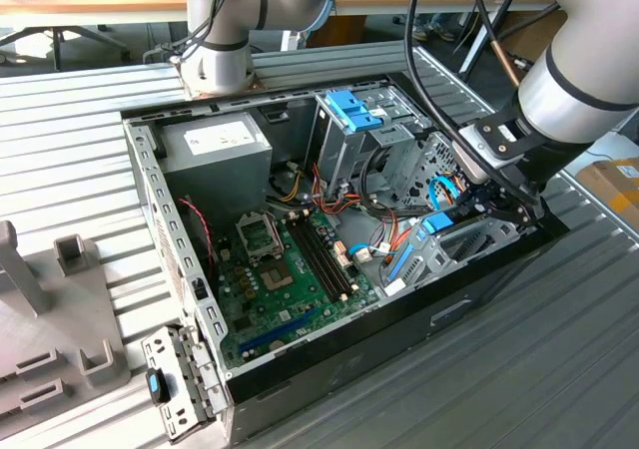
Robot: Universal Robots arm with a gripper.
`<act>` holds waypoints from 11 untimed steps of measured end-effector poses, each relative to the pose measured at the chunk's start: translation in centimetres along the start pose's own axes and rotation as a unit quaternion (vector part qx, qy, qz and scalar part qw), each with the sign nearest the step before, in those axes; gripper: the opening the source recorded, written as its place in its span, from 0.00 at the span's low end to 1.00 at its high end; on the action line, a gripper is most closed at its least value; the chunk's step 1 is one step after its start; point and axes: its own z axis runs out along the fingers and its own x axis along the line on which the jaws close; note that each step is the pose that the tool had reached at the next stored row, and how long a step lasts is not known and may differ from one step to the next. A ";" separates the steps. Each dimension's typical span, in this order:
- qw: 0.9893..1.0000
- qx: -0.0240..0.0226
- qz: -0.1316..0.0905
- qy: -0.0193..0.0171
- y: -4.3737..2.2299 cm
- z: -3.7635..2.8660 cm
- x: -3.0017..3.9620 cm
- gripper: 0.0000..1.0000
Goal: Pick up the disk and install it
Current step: 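Insert the first disk wire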
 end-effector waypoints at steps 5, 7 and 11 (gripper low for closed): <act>1.000 0.000 0.001 0.000 0.02 -0.12 -0.02 0.16; 1.000 0.000 0.001 0.000 -0.04 -0.41 -0.07 0.16; 1.000 0.001 0.003 0.001 0.02 -0.39 -0.06 0.16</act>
